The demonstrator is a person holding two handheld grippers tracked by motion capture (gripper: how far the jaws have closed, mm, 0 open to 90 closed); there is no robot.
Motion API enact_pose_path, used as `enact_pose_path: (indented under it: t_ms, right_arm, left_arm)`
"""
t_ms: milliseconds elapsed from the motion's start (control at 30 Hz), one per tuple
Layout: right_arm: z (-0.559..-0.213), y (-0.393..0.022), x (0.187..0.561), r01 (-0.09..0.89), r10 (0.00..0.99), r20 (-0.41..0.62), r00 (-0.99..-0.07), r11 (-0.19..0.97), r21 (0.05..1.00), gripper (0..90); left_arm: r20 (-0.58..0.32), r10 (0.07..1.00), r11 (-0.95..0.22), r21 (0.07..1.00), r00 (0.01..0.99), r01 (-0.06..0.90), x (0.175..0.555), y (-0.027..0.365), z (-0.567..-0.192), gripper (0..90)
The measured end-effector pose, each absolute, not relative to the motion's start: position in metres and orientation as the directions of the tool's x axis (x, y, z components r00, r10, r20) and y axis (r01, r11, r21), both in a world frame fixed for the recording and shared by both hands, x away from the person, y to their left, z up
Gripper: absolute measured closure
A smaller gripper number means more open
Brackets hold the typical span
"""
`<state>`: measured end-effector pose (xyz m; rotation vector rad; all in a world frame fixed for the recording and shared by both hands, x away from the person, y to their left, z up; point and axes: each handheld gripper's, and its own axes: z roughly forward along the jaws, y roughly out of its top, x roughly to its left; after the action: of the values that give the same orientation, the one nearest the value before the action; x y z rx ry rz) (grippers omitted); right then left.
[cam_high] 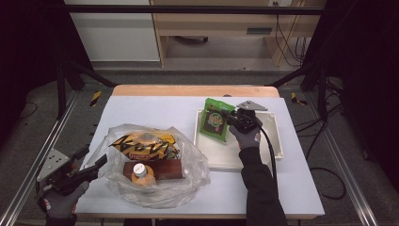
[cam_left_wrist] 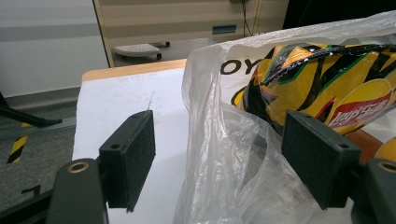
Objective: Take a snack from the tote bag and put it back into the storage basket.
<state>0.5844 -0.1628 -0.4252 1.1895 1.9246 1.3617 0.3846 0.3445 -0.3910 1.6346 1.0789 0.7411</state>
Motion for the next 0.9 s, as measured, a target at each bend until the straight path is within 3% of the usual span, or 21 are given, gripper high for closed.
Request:
enact_pose_path:
  t_ms: [233, 467, 567, 767, 900]
  right_arm:
    - [-0.431, -0.162, 0.589, 0.385, 0.882, 0.079, -0.464, 0.12, 0.915, 57.9]
    - [-0.428, -0.166, 0.586, 0.408, 0.899, 0.093, -0.428, 0.1, 0.908, 38.3]
    - [-0.424, -0.169, 0.582, 0.416, 0.907, 0.085, -0.411, 0.104, 0.903, 35.1]
    - [-0.421, -0.174, 0.571, 0.453, 0.926, 0.064, -0.372, 0.12, 0.883, 36.7]
    - [-0.419, -0.173, 0.562, 0.466, 0.926, 0.043, -0.374, 0.147, 0.872, 44.5]
  left_arm:
    - [-0.029, 0.91, -0.106, 0.948, 0.413, 0.299, 0.385, 0.344, -0.392, 25.5]
    - [-0.031, 0.911, -0.105, 0.947, 0.412, 0.302, 0.385, 0.344, -0.392, 25.6]
    - [-0.031, 0.911, -0.103, 0.949, 0.411, 0.299, 0.384, 0.344, -0.392, 25.7]
    - [-0.033, 0.911, -0.099, 0.949, 0.41, 0.298, 0.384, 0.345, -0.392, 25.8]
    - [-0.029, 0.91, -0.105, 0.949, 0.414, 0.298, 0.383, 0.344, -0.392, 25.8]
